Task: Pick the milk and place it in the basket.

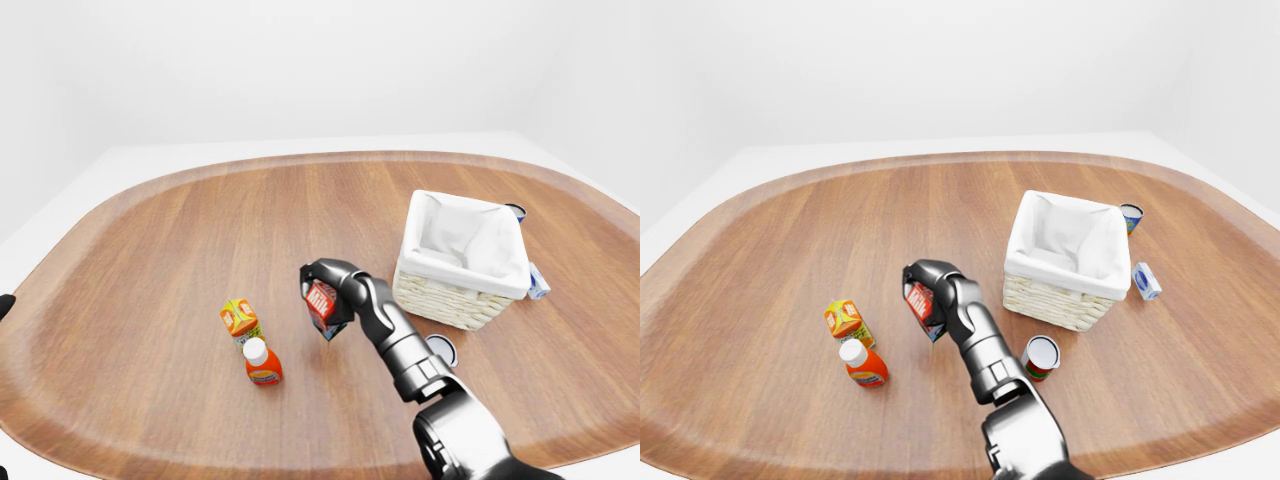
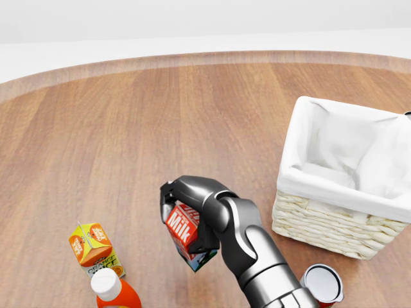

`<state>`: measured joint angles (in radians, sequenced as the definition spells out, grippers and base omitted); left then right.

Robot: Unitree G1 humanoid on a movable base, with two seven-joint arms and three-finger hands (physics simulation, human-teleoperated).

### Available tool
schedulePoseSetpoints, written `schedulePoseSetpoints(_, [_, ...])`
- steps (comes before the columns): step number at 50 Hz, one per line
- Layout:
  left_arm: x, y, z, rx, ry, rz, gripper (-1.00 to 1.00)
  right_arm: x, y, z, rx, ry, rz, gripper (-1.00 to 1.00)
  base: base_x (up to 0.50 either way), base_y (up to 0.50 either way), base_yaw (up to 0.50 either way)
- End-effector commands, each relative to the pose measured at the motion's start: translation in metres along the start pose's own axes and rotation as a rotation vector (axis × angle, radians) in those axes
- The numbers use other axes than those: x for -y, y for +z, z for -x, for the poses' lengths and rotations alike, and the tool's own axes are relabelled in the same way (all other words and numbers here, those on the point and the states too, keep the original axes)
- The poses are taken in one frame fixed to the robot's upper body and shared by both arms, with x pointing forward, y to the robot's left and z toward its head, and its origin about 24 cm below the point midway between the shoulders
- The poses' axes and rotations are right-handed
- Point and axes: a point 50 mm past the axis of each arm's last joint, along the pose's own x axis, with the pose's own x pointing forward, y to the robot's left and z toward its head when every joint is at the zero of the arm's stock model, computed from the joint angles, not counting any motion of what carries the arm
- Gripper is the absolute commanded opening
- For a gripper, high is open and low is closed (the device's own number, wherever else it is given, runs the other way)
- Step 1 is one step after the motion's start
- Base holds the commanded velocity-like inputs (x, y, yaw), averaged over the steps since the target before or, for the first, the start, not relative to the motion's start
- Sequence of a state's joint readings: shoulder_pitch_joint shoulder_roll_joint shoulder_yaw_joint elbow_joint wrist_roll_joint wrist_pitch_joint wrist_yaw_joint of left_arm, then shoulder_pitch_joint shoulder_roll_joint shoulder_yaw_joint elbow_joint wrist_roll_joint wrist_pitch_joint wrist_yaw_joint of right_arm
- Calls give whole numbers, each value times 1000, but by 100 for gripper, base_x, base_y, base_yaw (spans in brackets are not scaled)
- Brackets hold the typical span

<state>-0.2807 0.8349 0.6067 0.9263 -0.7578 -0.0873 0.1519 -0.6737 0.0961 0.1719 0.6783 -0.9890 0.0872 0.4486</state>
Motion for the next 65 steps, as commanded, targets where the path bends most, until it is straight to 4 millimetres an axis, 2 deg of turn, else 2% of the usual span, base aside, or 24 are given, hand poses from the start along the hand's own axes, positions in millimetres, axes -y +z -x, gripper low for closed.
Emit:
schedulePoseSetpoints(1, [0,0,0,1,0,-1,100,28,17,11,78,-56,10,-100,0,0,0])
schedulePoseSetpoints(16, [0,0,0,1,1,-2,100,45,30,17,116,-79,44,-100,0,0,0])
schedulePoseSetpoints(27, [0,0,0,1,0,-1,100,69,46,32,151,-108,121,-100,0,0,0])
schedulePoseSetpoints(42, [0,0,0,1,0,-2,100,104,56,49,161,-208,187,-100,0,0,0])
schedulePoseSetpoints(58, [0,0,0,1,0,-1,100,124,64,57,170,-260,215,-100,0,0,0])
schedulePoseSetpoints(65, [0,0,0,0,-1,-1,100,141,71,64,186,-302,225,-100,0,0,0])
